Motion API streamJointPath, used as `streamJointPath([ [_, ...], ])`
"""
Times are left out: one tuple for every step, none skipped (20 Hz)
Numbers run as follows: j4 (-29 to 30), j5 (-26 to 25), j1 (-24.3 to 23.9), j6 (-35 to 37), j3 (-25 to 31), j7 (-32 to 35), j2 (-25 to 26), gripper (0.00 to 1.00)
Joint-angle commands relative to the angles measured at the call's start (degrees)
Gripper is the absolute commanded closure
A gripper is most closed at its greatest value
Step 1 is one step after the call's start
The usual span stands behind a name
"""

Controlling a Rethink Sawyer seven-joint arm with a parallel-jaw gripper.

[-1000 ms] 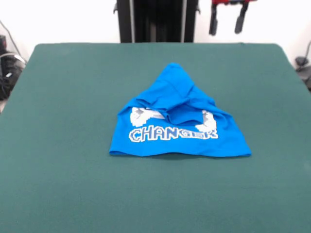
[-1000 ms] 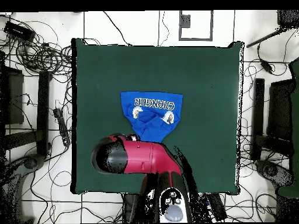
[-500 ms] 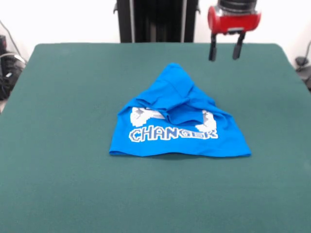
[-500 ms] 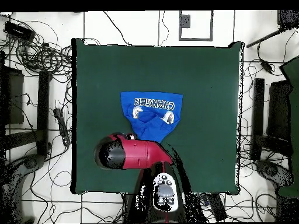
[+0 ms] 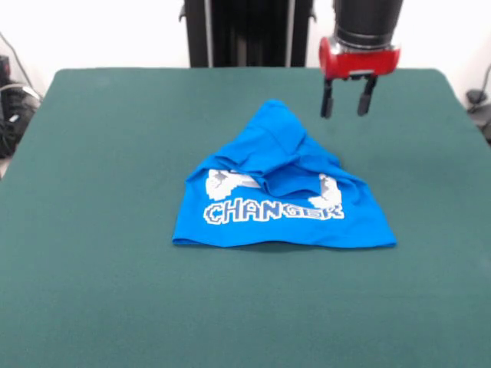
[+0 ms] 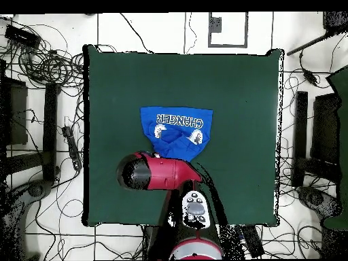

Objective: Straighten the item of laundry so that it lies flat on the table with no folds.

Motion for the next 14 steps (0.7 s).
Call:
streamJointPath([
  [-5.37, -0.16, -1.67, 0.85, 1.68, 7.01, 1.23, 0.0],
  [-5.59, -0.26, -1.93, 1.01, 1.81, 6.8, 1.34, 0.0],
  [-5.99, -0.36, -2.15, 1.35, 1.85, 6.61, 1.46, 0.0],
  [-6.28, -0.52, -2.29, 1.4, 1.83, 6.5, 1.55, 0.0],
  [-6.4, -0.6, -2.55, 1.44, 1.96, 6.33, 1.67, 0.0],
  [-6.63, -0.71, -2.78, 1.58, 2.09, 6.13, 1.77, 0.0],
  [-6.88, -0.86, -2.92, 1.77, 2.13, 5.96, 1.82, 0.0],
  [-7.04, -0.98, -3.04, 1.95, 2.21, 5.83, 1.82, 0.0],
  [-7.0, -1.06, -3.18, 1.92, 2.28, 5.82, 1.8, 0.0],
  [-7.04, -1.14, -3.25, 1.99, 2.32, 5.79, 1.78, 0.0],
  [-6.99, -1.2, -3.27, 2.0, 2.37, 5.81, 1.74, 0.0],
  [-7.02, -1.26, -3.29, 2.01, 2.38, 5.81, 1.75, 0.0],
  [-7.27, -1.23, -3.23, 2.12, 2.38, 5.88, 1.85, 0.0],
  [-7.47, -1.25, -3.22, 2.1, 2.38, 5.89, 2.02, 0.0],
])
